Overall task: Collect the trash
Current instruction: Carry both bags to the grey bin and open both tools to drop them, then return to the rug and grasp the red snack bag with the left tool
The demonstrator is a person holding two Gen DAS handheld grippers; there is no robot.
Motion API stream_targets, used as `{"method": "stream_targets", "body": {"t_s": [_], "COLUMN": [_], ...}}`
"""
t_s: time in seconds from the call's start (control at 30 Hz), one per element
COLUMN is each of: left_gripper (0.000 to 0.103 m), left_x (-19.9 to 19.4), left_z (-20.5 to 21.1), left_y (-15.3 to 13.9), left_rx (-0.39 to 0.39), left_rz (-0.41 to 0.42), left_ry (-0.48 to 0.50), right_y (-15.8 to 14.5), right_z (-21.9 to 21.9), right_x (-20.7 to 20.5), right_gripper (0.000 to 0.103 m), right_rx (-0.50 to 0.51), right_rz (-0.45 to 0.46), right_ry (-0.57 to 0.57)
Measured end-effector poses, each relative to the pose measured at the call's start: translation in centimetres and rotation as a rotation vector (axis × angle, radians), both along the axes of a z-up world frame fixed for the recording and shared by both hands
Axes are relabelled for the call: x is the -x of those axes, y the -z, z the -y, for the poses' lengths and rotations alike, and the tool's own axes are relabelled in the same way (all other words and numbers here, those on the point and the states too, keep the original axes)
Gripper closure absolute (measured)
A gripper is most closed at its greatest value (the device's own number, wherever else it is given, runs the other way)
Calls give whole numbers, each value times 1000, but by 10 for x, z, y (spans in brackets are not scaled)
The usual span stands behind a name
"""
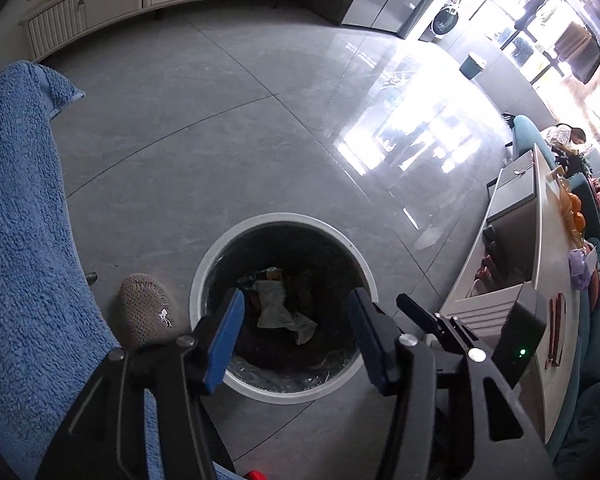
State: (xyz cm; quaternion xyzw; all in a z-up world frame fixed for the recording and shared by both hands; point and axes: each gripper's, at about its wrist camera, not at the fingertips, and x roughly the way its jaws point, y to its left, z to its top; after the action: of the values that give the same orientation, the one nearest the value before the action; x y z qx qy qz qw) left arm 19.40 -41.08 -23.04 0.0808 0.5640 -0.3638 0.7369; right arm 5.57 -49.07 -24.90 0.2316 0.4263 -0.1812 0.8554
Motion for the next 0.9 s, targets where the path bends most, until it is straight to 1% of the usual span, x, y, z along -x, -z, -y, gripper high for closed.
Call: {"method": "stream_targets", "body": {"t_s": [0.07,0.2,0.3,0.43,0.5,0.63,0.73,0.8,0.9], "left_gripper": [50,50,50,50,50,50,50,50,50], "left_x": [8,27,45,71,85,101,109,115,119], "left_z": [-2,-19,-38,-70,-94,-141,-189,-224,-280], "left_y": [-11,-48,-81,-118,-135,-160,-180,-192,-208], "left_rx": [17,83,140,158,169,183,198,207,225], "left_rz": [39,151,230,315,363,431,480,528,584], "left_ry": [3,-6,0,43,38,14,-36,-84,-160], "right_y": [-14,-45,-77,-125,-147,-189,-217,-233,-256], "right_z": [1,0,-6,-24,-36,-67,-93,-112,-143], "right_x": [8,27,45,66,74,87,90,89,80], "right_gripper": [60,60,60,60,60,60,60,60,60], "right_rx": [11,47,93,157,187,228,246,258,267], "right_rz": [28,88,137,215,255,347,405,433,469], "right_ry": [9,29,38,30,17,-20,-66,-107,-178]}}
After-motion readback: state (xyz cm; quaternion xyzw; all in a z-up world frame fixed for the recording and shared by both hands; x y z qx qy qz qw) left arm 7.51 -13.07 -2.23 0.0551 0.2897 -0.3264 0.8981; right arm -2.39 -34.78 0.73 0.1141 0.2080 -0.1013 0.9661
